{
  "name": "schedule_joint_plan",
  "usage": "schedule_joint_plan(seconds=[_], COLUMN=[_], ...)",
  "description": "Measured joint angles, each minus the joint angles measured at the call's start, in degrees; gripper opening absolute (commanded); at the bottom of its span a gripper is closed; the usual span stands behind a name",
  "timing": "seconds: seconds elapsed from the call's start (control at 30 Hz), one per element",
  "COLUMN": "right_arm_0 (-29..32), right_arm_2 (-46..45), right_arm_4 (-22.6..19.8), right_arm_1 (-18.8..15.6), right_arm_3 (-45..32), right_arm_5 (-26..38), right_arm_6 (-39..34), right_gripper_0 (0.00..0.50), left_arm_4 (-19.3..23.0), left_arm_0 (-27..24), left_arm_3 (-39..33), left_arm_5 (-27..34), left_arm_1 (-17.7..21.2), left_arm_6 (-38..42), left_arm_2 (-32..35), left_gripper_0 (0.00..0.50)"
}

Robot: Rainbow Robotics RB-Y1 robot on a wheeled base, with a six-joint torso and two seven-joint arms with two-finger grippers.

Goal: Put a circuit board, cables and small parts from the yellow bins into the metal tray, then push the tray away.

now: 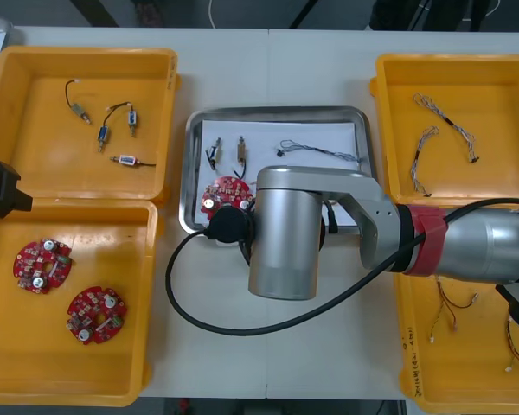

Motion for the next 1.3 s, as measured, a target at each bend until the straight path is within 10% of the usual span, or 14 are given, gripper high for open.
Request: schedule_joint_plan(seconds=[1.3], right_arm_0=[-11.7], right_arm_2=[0.2], right_arm_4=[-1.7], right_arm_1=[4.7], right_arm_3=[18.5], right_arm_5=[-5.2], right_arm_6=[3.5], right_gripper_0=[0.0], left_arm_4=[0.0], left_arm_0=[0.0], left_arm_3=[0.0], left_arm_5=[0.0], left_arm_1=[0.0], left_arm_6=[0.0], left_arm_2=[0.0], left_gripper_0=[0.5])
